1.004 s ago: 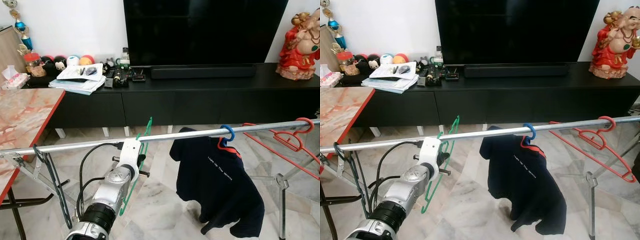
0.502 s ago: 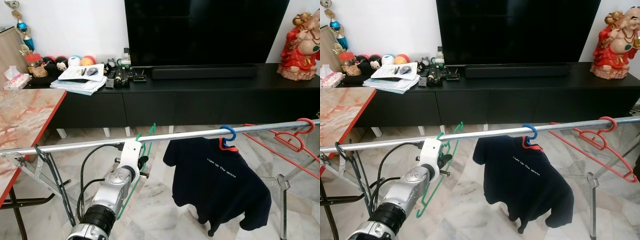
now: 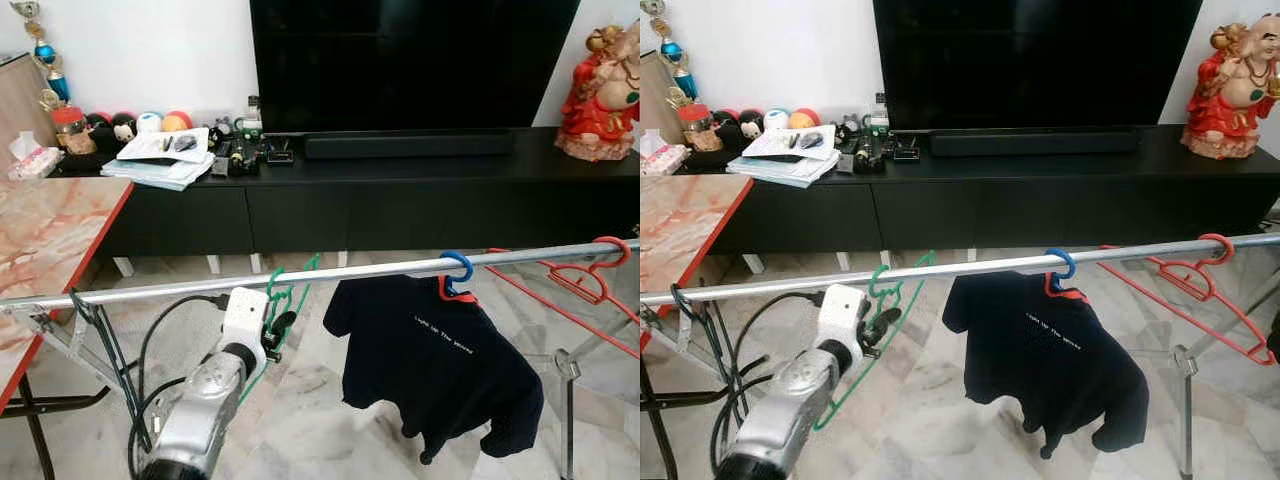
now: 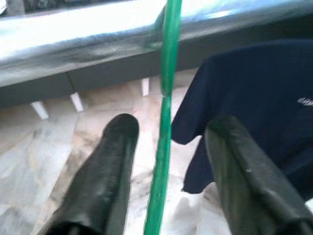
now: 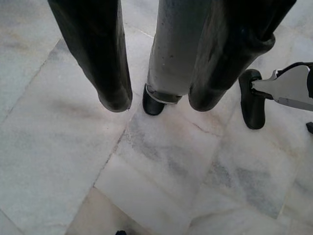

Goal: Hang hanger

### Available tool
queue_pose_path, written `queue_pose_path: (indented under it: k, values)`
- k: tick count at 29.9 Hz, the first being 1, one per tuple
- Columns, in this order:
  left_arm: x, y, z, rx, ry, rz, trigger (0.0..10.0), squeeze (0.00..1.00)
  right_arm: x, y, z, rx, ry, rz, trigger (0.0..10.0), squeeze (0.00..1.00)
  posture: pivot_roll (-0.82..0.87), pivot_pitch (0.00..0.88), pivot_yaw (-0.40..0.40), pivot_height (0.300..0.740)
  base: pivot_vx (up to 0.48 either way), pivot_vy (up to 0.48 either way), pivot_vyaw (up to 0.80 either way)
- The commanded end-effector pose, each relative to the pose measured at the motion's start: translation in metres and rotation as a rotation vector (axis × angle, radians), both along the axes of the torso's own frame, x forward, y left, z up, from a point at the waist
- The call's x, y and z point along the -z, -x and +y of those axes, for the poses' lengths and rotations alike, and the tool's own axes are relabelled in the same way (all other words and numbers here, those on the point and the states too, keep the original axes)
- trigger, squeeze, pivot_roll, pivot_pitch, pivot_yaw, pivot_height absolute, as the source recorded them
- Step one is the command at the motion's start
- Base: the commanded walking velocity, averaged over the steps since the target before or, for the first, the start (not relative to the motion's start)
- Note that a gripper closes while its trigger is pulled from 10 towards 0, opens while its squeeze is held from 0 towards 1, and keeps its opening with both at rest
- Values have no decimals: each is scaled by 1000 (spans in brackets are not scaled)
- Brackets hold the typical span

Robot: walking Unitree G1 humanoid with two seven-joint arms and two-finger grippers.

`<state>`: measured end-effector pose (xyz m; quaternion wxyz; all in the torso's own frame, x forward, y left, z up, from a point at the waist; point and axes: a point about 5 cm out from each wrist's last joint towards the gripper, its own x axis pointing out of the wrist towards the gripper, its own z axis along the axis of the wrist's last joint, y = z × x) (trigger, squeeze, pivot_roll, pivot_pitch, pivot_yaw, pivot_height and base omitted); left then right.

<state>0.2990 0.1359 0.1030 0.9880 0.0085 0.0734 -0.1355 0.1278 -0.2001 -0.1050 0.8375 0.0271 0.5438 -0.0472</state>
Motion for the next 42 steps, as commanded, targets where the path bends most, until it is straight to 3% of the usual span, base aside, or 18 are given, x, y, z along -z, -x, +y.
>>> queue_pose_path:
  k: [1,6,8,11,12,13,15,16,17,18,20,21,25,30,31,33,36,42]
  values:
    - [-5,6,3,20,2,-8,10000,937,1,3,1,-6,-4,9,10000,0,163,0,26,740,0,0,0]
    - [-3,37,23,55,-1,-21,10000,910,1,3,0,-18,-2,12,10000,0,177,0,23,740,0,0,0]
    - [-3,43,27,58,-1,-20,10000,910,1,3,-1,-19,-2,12,10000,0,177,0,23,740,0,0,0]
    - [-4,61,43,22,35,-10,10000,886,1,4,-2,-21,0,13,10000,0,184,0,20,740,0,0,0]
    - [2,70,59,-18,8,13,10000,741,1,3,-2,-25,2,14,10000,0,186,0,18,740,0,0,0]
    - [10,76,71,-45,-32,37,10000,663,1,3,-2,-30,3,15,10000,0,189,0,16,740,0,0,0]
    - [26,81,92,-130,-99,91,10000,94,1,3,-2,-32,2,16,10000,0,192,0,14,740,0,0,0]
    - [29,82,96,-147,-108,104,10000,94,1,3,-2,-33,2,15,10000,0,192,0,14,740,0,0,0]
    - [37,85,106,-192,-142,138,10000,0,1,3,-2,-34,2,15,10000,0,189,0,14,740,0,0,0]
    - [46,89,117,-240,-183,174,10000,0,1,3,-2,-35,2,15,10000,0,189,0,14,740,0,0,0]
    - [58,94,126,-281,-183,212,10000,0,1,3,-2,-35,2,14,10000,0,185,0,14,740,0,0,0]
    - [76,100,135,-340,-230,301,10000,0,0,2,-2,-35,3,13,10000,0,180,0,14,740,0,0,0]
    - [104,108,140,-431,-216,394,10000,0,0,1,-1,-34,4,11,10000,0,173,0,13,740,0,0,0]
    - [142,117,125,-384,-176,566,10000,0,0,0,-1,-30,3,10,10000,0,171,0,11,740,0,0,0]
    - [161,129,121,-363,-208,685,10000,0,0,0,0,-30,3,7,10000,0,169,0,11,740,0,0,0]
    - [165,133,120,-357,-220,715,10000,0,0,-1,0,-30,3,7,10000,0,169,0,11,740,0,0,0]
    - [185,154,113,-321,-279,854,10000,0,0,-1,0,-16,1,0,10000,0,135,0,22,740,0,0,0]
    - [193,161,103,-251,-285,904,10000,0,-1,-2,0,9,2,-7,10000,0,130,0,22,740,0,0,0]
